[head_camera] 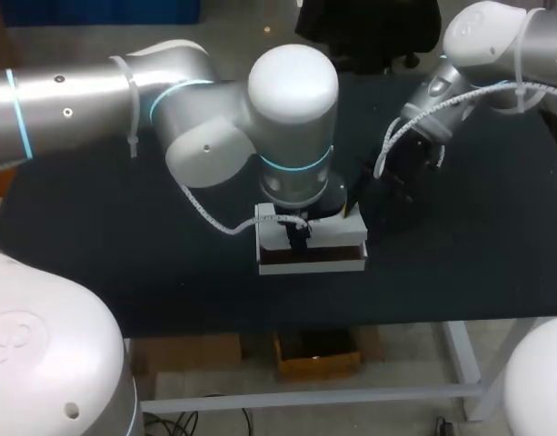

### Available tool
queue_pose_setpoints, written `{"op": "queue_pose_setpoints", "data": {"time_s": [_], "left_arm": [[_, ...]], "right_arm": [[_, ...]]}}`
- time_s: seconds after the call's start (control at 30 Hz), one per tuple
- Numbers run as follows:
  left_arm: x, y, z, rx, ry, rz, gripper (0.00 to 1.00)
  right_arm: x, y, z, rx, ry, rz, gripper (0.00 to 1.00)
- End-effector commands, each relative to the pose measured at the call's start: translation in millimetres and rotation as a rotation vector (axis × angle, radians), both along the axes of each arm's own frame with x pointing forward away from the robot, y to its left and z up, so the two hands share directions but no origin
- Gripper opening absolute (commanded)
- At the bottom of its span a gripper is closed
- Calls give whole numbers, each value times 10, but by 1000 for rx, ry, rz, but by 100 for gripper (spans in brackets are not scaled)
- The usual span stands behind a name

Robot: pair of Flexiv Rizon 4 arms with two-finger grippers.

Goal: Assemble the packaging by folding the flat box into shape, placing the metal phone stand inside, and closing the box properly

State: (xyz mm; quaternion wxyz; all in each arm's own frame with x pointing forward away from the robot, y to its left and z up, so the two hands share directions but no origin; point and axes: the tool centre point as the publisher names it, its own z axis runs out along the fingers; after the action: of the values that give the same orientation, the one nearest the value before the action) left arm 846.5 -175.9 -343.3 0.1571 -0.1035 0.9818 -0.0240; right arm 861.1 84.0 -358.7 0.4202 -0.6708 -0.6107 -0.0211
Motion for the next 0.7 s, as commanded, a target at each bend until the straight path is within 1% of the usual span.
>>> {"op": "queue_pose_setpoints", "data": {"time_s": [0.03,0.3,0.57,0.7], "left_arm": [[-34,-12,-21,2,-32,8,50],[-76,-21,-31,1,-73,-2,42],[-122,-40,-60,16,-111,-15,40],[-127,-41,-78,12,-119,-25,40]], "right_arm": [[14,9,-9,3,5,5,46],[11,5,-7,2,5,7,46],[10,-4,-7,0,3,11,46],[-1,-23,-2,1,0,9,46]]}}
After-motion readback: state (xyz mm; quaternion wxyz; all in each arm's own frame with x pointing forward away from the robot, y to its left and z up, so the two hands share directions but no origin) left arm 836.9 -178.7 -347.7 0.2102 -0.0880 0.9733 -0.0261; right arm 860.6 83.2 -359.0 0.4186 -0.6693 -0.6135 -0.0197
